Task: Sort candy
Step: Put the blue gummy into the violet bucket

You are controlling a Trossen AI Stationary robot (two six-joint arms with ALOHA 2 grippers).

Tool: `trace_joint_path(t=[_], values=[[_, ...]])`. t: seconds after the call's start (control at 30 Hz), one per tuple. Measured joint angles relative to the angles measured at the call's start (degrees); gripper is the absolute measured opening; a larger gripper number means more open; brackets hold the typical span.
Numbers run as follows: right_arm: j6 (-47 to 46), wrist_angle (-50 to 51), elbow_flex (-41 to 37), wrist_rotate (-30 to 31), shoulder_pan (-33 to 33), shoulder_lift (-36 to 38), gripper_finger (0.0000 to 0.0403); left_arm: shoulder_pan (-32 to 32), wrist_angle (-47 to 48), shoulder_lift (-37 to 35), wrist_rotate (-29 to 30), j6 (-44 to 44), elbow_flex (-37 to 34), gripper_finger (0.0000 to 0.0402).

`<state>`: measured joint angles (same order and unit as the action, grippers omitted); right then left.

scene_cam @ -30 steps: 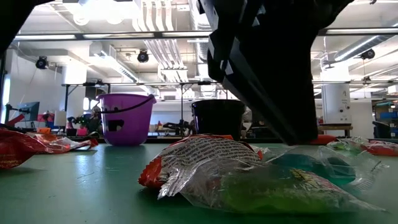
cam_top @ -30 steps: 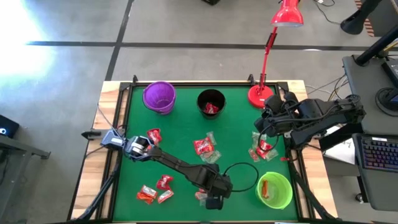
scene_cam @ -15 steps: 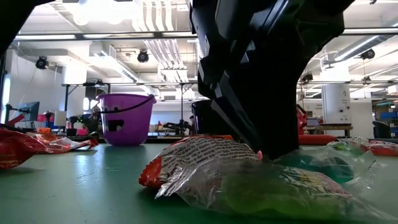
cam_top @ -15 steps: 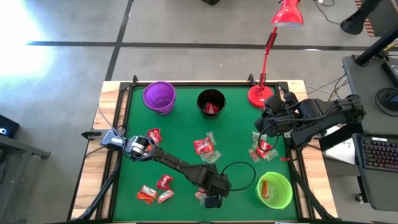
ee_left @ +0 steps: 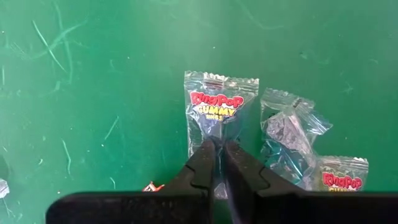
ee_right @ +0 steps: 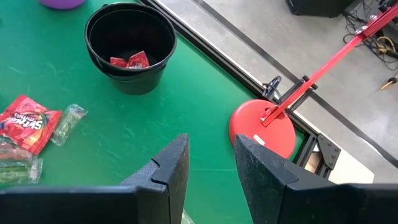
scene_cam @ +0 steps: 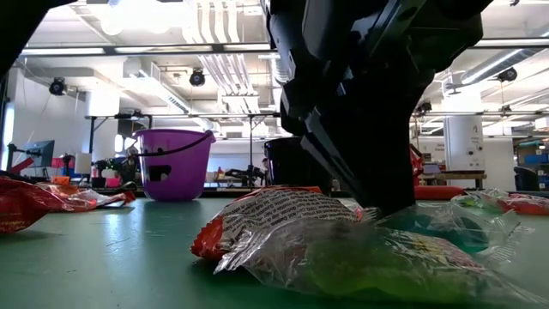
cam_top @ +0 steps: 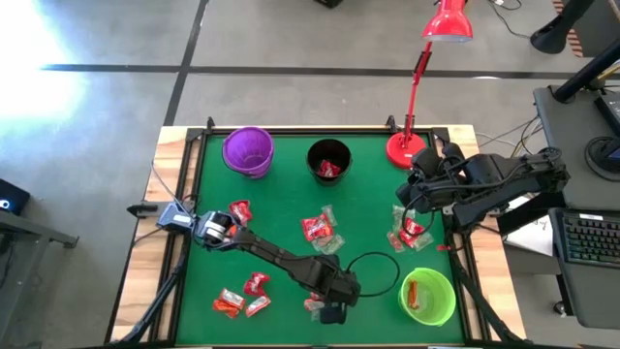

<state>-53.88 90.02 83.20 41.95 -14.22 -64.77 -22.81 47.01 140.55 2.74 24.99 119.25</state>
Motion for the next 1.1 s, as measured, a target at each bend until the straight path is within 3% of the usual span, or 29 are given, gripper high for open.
trace_joint_path(t=[0.2,0.5,1.1], values=[[0.72,-0.02,0.0,0.0,0.0,0.58,0.0123,0.46,3.77,-0.45,0.45,-0.52,3.93,0.0001],[1.39,-0.02,0.0,0.07,0.0,3.62,0.0123,2.52,22.46,-2.06,5.88,-2.56,15.79,0.0],[4.52,0.0,-0.02,1.64,0.0,7.73,0.0123,9.11,37.09,-18.23,19.26,-6.22,11.27,0.0]])
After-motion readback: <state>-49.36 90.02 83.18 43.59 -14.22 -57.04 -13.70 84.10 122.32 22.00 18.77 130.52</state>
